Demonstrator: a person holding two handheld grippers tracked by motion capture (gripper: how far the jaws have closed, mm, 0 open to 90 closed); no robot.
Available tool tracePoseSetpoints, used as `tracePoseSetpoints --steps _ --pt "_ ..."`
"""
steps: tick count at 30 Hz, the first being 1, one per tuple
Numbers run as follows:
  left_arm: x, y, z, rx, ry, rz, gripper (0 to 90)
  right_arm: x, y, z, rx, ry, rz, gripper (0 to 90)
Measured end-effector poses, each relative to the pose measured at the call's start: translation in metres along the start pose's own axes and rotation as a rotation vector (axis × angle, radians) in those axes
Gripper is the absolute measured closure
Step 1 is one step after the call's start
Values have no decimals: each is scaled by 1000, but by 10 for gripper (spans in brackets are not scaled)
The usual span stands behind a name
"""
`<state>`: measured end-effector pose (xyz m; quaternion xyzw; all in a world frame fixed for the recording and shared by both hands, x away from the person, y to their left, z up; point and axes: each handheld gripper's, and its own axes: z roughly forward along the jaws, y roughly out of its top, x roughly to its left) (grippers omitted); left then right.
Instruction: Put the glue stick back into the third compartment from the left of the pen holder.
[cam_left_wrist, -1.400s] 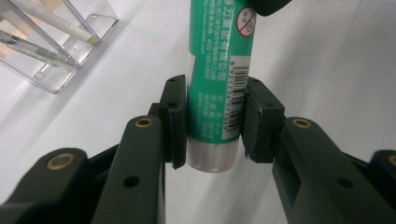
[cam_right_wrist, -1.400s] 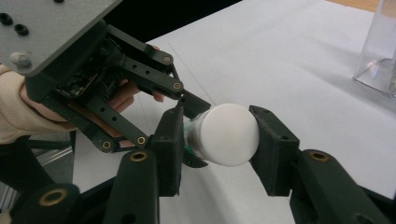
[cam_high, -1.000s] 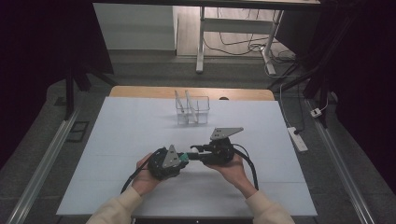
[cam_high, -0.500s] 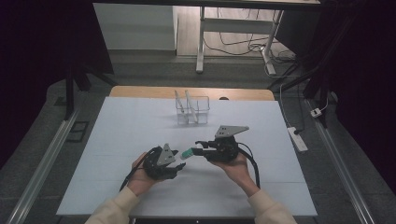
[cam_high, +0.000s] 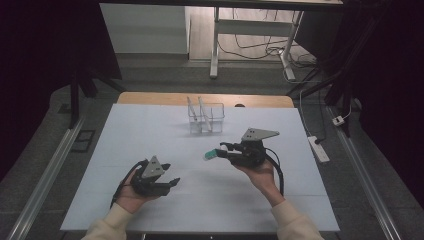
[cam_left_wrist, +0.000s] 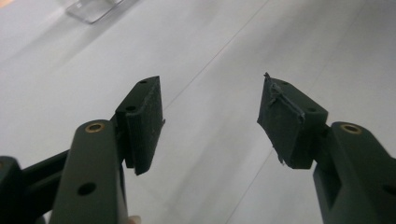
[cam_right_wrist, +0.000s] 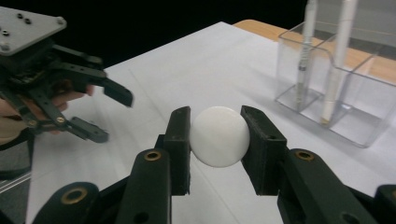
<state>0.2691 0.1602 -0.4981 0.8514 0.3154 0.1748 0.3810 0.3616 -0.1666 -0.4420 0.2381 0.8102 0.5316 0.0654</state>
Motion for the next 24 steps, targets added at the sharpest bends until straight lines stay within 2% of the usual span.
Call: tracePoseSetpoints --steps 4,12,19,24 --pt "5 -12 -10 2 8 -35 391 -4 2 -3 -2 -24 -2 648" --pt "12 -29 -25 -5 28 -70 384 -14 10 -10 -31 -55 6 649" --pt "19 -38 -30 -5 39 -113 362 -24 29 -14 -48 -104 18 649" --pt "21 -41 -32 -9 44 -123 361 -30 44 -15 -49 -139 20 649"
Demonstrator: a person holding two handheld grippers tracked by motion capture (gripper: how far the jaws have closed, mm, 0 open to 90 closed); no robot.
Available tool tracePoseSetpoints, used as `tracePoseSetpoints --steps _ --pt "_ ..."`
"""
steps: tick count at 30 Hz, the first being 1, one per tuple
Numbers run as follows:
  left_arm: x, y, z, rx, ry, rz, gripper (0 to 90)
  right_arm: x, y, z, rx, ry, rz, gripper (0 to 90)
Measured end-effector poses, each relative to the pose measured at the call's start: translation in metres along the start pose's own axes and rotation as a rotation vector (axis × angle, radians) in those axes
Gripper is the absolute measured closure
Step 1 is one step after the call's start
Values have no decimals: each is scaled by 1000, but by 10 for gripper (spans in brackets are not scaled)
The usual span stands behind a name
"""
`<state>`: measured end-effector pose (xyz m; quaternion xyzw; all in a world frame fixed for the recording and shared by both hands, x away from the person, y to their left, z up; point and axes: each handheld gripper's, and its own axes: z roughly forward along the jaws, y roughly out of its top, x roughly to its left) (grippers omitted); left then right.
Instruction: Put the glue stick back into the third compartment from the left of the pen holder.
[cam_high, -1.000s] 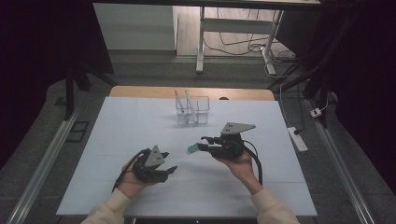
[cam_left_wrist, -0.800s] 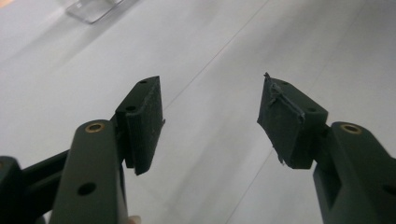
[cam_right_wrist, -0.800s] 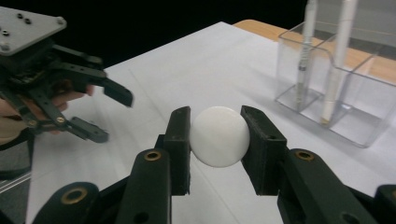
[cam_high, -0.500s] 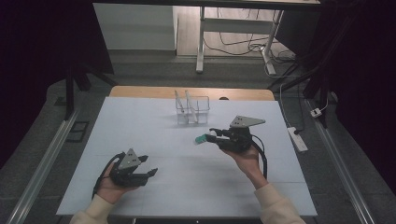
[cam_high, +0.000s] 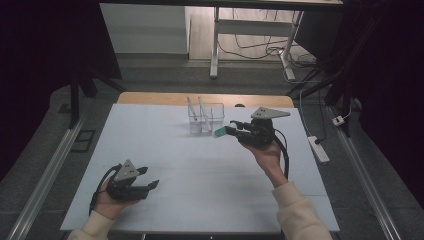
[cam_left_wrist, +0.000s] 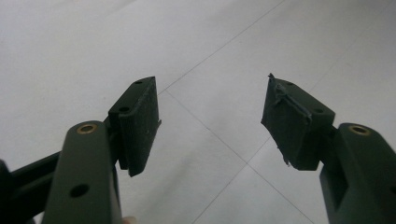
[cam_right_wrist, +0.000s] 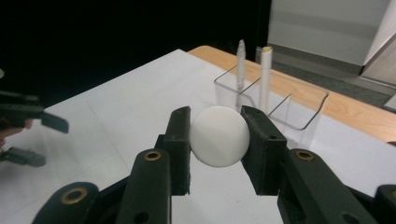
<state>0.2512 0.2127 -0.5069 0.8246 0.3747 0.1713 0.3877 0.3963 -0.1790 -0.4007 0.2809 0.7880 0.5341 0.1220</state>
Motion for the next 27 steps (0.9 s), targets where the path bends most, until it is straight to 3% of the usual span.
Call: tracePoseSetpoints --steps 8,16,27 --pt "1 0 1 0 -3 -1 360 -9 18 10 1 -39 11 648" --pt "4 -2 1 0 -1 -9 360 -24 33 31 17 -85 41 648" --pt "7 -2 1 -6 0 -17 358 -46 44 54 57 -165 78 648"
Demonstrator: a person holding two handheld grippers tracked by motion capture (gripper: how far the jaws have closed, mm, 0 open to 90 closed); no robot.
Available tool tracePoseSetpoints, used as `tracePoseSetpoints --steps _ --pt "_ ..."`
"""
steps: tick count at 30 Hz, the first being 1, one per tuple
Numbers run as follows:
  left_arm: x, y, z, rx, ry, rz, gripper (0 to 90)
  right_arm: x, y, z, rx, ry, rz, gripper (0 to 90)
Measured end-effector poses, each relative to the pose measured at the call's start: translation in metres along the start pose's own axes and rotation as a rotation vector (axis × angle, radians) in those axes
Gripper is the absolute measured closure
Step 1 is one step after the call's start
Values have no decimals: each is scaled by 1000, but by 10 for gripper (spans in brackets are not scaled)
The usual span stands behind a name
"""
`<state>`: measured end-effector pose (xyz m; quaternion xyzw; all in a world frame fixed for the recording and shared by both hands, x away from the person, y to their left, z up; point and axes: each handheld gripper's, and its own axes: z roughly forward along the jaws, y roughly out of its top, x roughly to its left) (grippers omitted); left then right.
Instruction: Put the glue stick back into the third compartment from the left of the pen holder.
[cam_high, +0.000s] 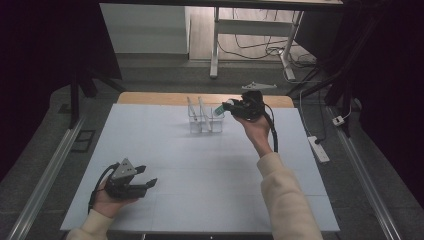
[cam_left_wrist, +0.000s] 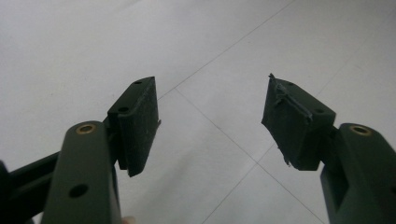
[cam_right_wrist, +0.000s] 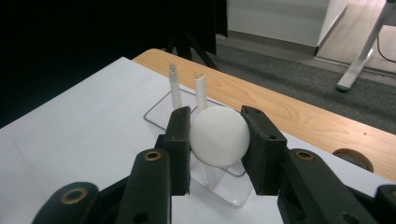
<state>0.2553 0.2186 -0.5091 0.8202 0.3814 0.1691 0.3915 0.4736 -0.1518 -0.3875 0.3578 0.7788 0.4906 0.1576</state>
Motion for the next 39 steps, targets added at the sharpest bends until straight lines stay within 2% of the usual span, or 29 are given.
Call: tracePoseSetpoints --steps 5,10,15,18,28,39 --pt "0 0 1 -2 -6 -5 355 -7 2 12 24 -29 -11 648" --pt "1 0 2 1 -8 -7 354 -14 0 25 49 -45 2 647" --pt "0 1 3 1 -7 -4 354 -16 -2 38 74 -57 -22 641" --pt "-1 1 3 0 -10 -2 354 -14 -4 42 58 -50 -22 567" --pt "-1 0 4 2 -10 -2 354 -13 -10 24 20 -33 -20 519" --pt "1 0 5 8 -9 -7 354 -12 -43 -9 6 39 -41 512"
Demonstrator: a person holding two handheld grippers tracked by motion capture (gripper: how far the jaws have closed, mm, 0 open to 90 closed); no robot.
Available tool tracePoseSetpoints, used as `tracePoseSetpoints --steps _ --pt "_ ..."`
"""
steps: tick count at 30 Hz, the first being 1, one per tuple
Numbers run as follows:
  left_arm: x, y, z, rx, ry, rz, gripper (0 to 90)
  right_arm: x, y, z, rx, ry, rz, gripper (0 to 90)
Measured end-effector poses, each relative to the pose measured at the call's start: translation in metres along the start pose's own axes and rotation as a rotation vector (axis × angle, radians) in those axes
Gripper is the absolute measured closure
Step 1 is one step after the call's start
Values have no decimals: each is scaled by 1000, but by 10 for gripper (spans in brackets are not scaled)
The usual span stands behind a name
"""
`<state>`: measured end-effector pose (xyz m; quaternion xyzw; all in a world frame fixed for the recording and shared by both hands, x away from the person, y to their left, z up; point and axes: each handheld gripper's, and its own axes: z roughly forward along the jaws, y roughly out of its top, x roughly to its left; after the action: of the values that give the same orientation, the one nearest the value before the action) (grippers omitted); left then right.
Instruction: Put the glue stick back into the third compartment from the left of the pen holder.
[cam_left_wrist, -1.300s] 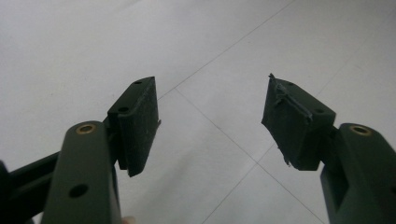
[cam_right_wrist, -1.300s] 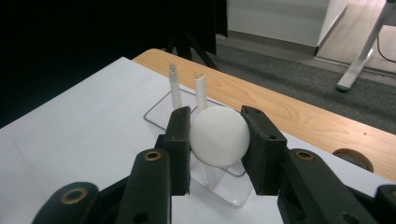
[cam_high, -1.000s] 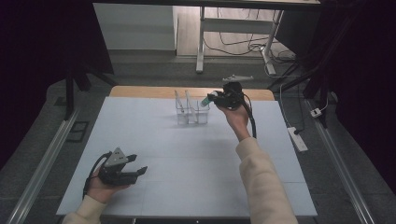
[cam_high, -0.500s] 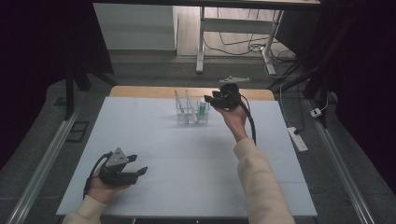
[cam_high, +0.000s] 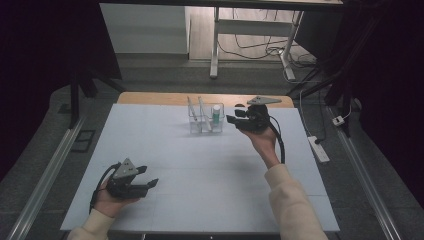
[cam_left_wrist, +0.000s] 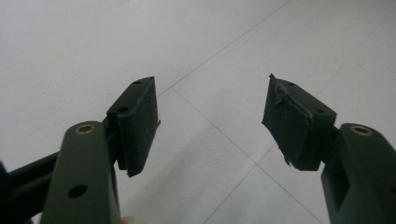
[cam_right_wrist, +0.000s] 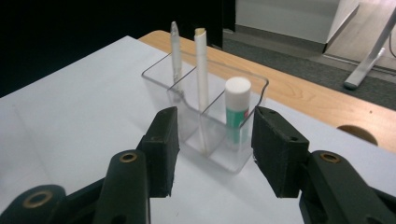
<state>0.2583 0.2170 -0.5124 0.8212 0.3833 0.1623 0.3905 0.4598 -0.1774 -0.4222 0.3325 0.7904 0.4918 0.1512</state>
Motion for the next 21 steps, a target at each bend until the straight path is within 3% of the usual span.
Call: tracePoseSetpoints --steps 7,21 --pt "0 0 0 0 -4 -4 353 4 -28 -24 -3 31 -8 512" --pt "2 1 3 0 -10 -18 353 16 -73 -70 45 33 -48 513"
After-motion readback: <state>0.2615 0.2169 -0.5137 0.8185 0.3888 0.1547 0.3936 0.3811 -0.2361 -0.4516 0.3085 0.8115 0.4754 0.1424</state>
